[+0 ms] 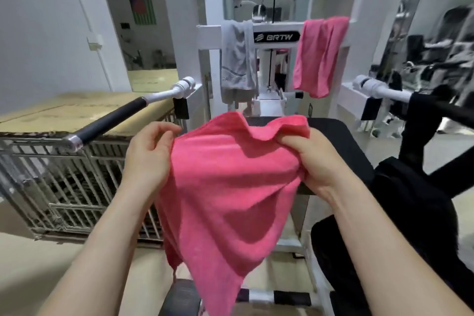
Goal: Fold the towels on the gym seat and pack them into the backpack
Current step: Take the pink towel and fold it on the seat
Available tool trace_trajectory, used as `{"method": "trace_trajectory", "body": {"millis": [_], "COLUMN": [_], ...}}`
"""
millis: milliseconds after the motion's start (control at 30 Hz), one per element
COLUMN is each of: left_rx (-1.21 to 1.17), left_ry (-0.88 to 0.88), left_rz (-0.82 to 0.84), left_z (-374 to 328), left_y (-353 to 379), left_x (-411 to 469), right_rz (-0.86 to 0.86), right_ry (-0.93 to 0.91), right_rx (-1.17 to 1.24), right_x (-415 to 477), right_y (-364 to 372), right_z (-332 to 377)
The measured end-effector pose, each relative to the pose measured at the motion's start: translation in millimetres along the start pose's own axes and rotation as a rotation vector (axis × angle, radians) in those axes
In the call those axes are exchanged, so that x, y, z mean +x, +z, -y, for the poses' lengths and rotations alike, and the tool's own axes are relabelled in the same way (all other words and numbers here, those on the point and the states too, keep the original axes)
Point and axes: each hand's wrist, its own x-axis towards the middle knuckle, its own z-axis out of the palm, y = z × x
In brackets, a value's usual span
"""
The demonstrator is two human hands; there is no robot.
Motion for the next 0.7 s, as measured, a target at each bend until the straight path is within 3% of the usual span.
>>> {"method": "trace_trajectory", "body": {"millis": [67,133,167,200,267,333,433,500,600,700], "left_rx": [-0.110,-0.200,-0.240,-0.277,-0.343,-0.344,-0.107,0.144,0.325,0.301], "left_ry": [0.024,0.059,0.097,0.139,0.193,0.237,0.263,0.213,0.037,-0.124], "left_rz": [0.195,0.408,0.500,0.576,0.678,0.721,0.782,0.911,1.178,1.251], "left_z": [-1,-13,-21,-30,-41,-41,-19,1,43,88], "left_y": [-7,-10,-11,-12,-13,-21,-43,-54,-61,-66], "left_x": [13,19,21,22,22,25,36,40,41,45], "right_rz": [-0.071,-0.210,-0.187,-0.062,0.294,0.438,0.301,0.215,0.093,-0.115], "right_ry": [-0.067,-0.220,-0.304,-0.334,-0.266,-0.168,-0.099,-0.129,-0.263,-0.315], "right_rx": [-0.215,-0.699,-0.858,-0.900,-0.748,-0.529,-0.483,-0.548,-0.865,-1.121], "right_x": [-4,-12,-17,-21,-21,-15,-10,-10,-15,-16], "right_y": [12,27,39,54,85,104,108,100,79,40], "right_z": [10,21,27,30,30,19,13,14,15,10]}}
